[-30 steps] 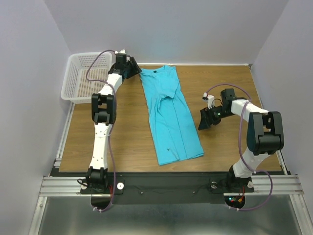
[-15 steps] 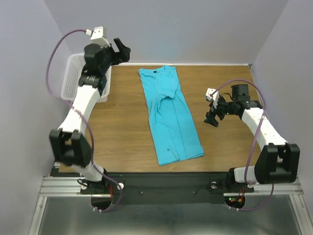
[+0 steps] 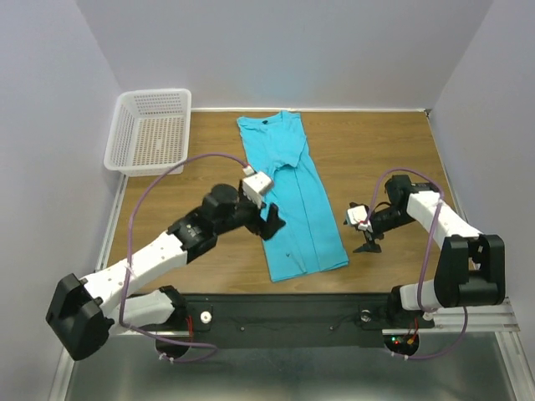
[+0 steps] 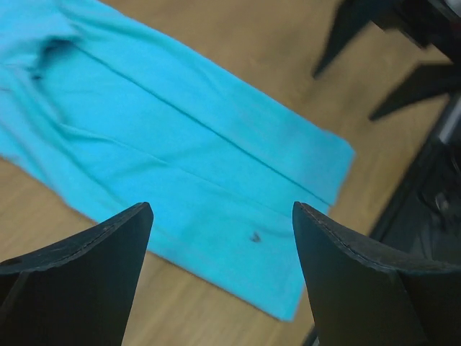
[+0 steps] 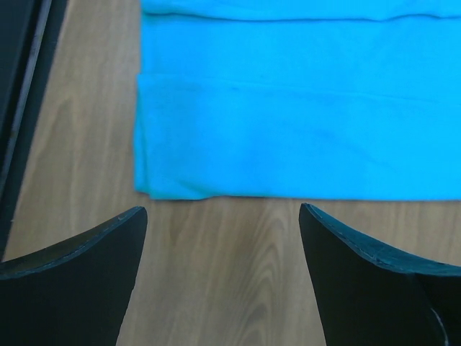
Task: Fold and stack the t-shirts
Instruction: Fold the tshirt
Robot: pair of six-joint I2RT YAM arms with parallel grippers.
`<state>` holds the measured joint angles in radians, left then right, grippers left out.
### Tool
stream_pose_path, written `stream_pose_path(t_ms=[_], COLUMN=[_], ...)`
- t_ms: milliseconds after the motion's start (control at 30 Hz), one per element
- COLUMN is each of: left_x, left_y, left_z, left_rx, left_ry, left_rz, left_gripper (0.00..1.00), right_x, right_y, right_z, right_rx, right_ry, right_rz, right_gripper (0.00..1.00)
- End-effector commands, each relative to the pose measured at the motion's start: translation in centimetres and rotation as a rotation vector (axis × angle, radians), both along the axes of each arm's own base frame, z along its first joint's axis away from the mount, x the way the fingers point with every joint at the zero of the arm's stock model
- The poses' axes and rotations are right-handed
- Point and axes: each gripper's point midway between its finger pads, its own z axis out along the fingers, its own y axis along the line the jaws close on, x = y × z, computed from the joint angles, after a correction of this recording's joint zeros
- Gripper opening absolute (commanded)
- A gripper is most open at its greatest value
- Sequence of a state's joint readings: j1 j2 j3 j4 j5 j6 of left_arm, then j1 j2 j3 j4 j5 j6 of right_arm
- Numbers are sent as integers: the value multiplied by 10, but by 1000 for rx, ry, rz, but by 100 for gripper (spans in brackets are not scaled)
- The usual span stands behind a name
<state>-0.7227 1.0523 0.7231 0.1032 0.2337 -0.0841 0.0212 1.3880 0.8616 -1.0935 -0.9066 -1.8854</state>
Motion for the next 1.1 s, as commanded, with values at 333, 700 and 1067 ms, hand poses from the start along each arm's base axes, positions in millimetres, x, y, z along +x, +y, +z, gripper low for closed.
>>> stream_pose_path(t_ms=[333,700,1067], left_x=[-105,-90,-47], left_y=[-42,40,72], left_z=[-60,-32,0], left_rx=[102,-272,-338], left_ry=[258,344,275], left_rz=[126,486,633], left_gripper=[81,96,96], right_x=[-54,-50,-65], right_y=[25,112,150], right_z=[-4,-3,-27], right_rx=[19,-84,-154], right_ry=[147,41,64], right_rz=[65,155,191], right_gripper=[76,70,59])
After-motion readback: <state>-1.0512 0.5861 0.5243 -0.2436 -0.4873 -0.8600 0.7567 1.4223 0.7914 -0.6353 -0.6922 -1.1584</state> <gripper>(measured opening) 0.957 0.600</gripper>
